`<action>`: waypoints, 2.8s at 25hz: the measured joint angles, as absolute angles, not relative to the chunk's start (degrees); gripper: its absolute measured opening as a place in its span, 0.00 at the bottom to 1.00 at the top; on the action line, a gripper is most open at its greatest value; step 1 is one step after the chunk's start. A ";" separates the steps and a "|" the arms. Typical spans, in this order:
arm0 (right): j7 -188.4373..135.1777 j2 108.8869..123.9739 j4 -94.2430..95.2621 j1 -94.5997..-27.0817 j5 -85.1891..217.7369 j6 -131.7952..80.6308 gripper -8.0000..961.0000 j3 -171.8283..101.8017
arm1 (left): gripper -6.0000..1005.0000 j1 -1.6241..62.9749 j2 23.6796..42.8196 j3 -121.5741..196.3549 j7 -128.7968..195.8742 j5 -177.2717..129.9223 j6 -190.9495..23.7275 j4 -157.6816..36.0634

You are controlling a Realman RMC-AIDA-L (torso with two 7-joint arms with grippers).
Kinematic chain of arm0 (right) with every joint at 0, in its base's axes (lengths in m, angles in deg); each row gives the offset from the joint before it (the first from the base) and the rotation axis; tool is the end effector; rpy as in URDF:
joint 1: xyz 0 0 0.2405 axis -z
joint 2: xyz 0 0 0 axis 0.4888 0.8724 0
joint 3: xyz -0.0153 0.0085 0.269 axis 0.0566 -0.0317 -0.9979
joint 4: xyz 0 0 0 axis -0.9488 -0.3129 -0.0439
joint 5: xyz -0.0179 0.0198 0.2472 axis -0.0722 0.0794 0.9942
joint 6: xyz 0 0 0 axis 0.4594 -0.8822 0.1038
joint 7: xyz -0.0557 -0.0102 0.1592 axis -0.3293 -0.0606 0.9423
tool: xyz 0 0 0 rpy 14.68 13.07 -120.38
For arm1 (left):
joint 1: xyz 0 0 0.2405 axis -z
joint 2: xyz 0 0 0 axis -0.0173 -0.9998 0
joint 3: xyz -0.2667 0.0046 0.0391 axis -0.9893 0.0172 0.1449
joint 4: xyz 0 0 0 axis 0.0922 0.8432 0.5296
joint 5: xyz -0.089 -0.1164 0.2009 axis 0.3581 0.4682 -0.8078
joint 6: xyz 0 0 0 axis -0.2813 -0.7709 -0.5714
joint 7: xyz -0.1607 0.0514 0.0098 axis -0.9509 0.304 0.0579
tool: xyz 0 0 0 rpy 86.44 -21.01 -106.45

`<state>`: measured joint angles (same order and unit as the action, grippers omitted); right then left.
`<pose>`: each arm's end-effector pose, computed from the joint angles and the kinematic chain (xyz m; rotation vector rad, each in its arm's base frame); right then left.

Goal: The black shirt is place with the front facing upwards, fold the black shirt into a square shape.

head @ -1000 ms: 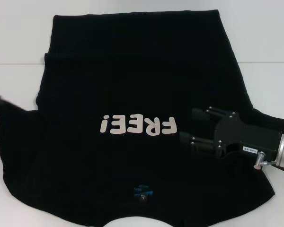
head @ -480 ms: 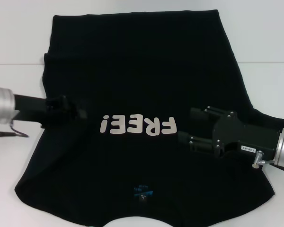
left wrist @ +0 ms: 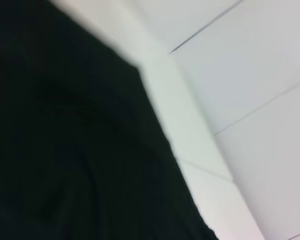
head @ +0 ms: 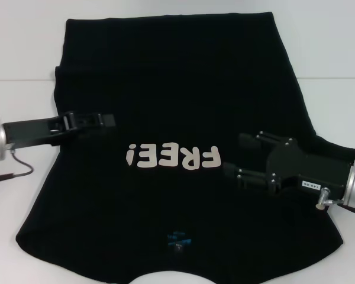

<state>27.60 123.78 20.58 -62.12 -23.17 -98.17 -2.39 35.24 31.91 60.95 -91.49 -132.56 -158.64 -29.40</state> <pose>0.2774 0.3830 -0.0708 -2.5948 0.3795 0.8099 -0.3040 0.4243 0.0208 -2.2192 -1.6871 -0.8264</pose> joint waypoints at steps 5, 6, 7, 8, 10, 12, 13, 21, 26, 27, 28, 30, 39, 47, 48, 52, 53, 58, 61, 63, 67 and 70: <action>29.59 123.54 20.24 -61.26 -20.89 -98.19 0.84 -2.68 | 0.40 30.62 31.52 60.99 -77.79 -127.70 -162.78 -29.60; 30.61 123.48 20.35 -61.11 -20.71 -98.15 0.84 -2.81 | 0.44 29.95 31.55 61.02 -74.76 -127.63 -163.88 -29.59; 33.31 123.30 20.77 -60.97 -20.68 -98.06 0.84 -3.17 | 0.49 28.43 31.79 61.15 -67.28 -127.61 -165.87 -29.41; 39.96 122.56 21.54 -60.75 -20.87 -97.83 0.84 -3.74 | 0.53 28.43 31.79 61.15 -67.28 -127.61 -165.87 -29.41; 45.37 121.87 22.49 -60.42 -21.39 -97.82 0.84 -3.76 | 0.63 27.00 32.01 61.29 -60.32 -127.69 -167.62 -29.22; 54.60 120.59 24.54 -59.83 -22.85 -97.81 0.84 -3.73 | 0.70 25.78 32.10 61.57 -52.73 -128.25 -170.52 -29.05; 65.05 118.89 27.82 -59.03 -25.80 -97.84 0.84 -3.78 | 0.73 25.32 32.13 61.67 -49.62 -128.54 -171.90 -28.94; 98.60 113.53 41.21 -58.42 -40.02 -100.96 0.84 -4.06 | 0.91 23.12 32.15 61.89 -41.61 -130.15 -174.20 -27.42; 117.26 112.45 51.55 -62.12 -56.36 -107.81 0.84 -5.63 | 0.95 23.15 32.15 61.89 -40.60 -130.54 -174.86 -27.35; 119.41 112.52 52.79 -63.46 -60.09 -109.06 0.84 -6.48 | 0.95 23.21 32.15 61.88 -40.58 -130.55 -174.88 -27.35; 120.68 112.66 53.31 -64.67 -63.61 -109.87 0.84 -7.39 | 0.95 23.28 32.15 61.88 -40.57 -130.56 -174.88 -27.35; 121.91 113.06 53.27 -67.25 -69.71 -110.92 0.84 -9.21 | 0.95 23.37 32.15 61.86 -40.52 -130.58 -174.80 -27.33; 122.90 113.42 45.97 -70.35 -75.30 -109.91 0.84 -9.55 | 0.95 23.31 32.15 61.83 -40.41 -130.61 -174.46 -27.51; 122.97 113.05 39.07 -70.70 -73.40 -105.59 0.84 -10.06 | 0.95 23.70 32.27 61.80 -40.42 -130.61 -174.28 -27.57; 123.01 113.00 38.50 -70.69 -72.54 -105.09 0.84 -10.18 | 0.95 23.71 32.29 61.80 -40.45 -130.61 -174.27 -27.50; 123.71 112.68 36.46 -70.22 -69.94 -103.54 0.84 -11.78 | 0.95 23.72 32.33 61.69 -40.80 -130.61 -174.27 -27.42; 123.93 112.52 35.79 -70.15 -69.81 -103.19 0.84 -12.33 | 0.95 23.72 32.33 61.67 -40.91 -130.60 -174.26 -27.42; 124.39 111.37 32.15 -70.18 -69.64 -102.31 0.84 -13.59 | 0.95 23.70 32.33 61.74 -41.74 -130.60 -173.57 -27.42; 124.55 111.12 31.44 -70.31 -69.62 -101.77 0.84 -13.58 | 0.95 23.85 32.33 61.80 -42.10 -130.60 -173.43 -27.56; 124.58 111.27 31.29 -70.31 -69.62 -101.16 0.84 -13.54 | 0.95 23.89 32.33 61.80 -42.19 -130.60 -173.43 -27.67; 124.52 111.69 30.80 -70.50 -69.62 -99.58 0.84 -13.53 | 0.95 23.91 32.38 61.81 -42.26 -130.60 -173.42 -27.77; 124.30 111.81 29.90 -70.87 -69.61 -98.43 0.84 -13.54 | 0.95 23.92 32.41 61.80 -42.55 -130.60 -173.43 -27.77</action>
